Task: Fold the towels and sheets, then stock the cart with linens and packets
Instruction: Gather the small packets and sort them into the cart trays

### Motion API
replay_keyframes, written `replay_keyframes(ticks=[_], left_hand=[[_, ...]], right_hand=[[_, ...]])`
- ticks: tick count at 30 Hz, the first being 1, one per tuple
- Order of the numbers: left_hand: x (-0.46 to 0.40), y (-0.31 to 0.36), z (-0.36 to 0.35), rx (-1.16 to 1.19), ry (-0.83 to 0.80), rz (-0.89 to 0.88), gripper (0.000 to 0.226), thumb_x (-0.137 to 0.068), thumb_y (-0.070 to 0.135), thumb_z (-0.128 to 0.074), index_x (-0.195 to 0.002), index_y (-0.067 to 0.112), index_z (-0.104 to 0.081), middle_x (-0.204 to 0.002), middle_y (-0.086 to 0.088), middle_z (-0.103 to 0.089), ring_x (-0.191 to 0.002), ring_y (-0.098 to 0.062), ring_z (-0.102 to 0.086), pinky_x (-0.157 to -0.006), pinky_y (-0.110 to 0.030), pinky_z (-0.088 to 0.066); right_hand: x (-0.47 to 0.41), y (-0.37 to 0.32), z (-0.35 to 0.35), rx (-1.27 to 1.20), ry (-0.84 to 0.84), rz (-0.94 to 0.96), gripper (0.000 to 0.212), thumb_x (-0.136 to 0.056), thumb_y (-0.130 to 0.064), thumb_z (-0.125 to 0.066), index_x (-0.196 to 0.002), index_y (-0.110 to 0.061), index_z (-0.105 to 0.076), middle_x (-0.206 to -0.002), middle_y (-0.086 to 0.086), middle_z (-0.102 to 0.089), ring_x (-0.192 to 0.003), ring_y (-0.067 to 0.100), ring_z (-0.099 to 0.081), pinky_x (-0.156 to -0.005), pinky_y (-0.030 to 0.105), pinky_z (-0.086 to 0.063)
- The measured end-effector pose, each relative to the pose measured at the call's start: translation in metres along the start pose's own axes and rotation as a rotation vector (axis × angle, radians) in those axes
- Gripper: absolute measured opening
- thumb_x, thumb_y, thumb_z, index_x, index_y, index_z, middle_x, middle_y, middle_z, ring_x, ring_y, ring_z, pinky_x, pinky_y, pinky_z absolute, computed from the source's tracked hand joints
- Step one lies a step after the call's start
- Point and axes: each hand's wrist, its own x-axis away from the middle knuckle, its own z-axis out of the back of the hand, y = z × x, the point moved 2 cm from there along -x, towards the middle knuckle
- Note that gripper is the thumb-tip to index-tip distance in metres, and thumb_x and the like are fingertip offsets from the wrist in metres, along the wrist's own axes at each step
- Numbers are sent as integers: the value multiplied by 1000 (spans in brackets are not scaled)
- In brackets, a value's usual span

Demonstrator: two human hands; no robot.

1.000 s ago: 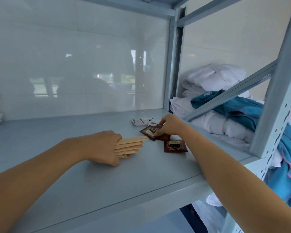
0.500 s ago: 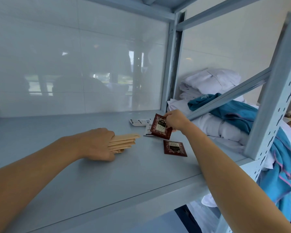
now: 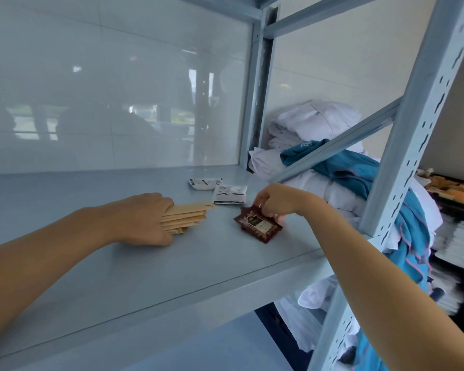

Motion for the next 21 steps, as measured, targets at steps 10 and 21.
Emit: replay_keyframes(ticks=[10, 21], left_hand=[[4, 8, 1, 13, -6, 3, 56, -61, 60, -54, -106, 27, -53, -98, 6, -50, -88, -13, -56, -81, -37, -51], [3, 11, 2, 28, -6, 17, 55, -60, 61, -54, -104, 28, -54, -97, 7, -51, -85, -12, -57, -81, -38, -52]], right_hand=[[26, 3, -21, -114, -89, 184, 105, -64, -93, -63, -155, -49, -33, -164, -12, -30, -149, 16, -31, -117, 35, -26], [13, -3, -58, 22, 192, 358, 50, -87, -76, -58, -114, -33, -58, -110, -5, -56, -105, 18, -55, -93, 37, -47]])
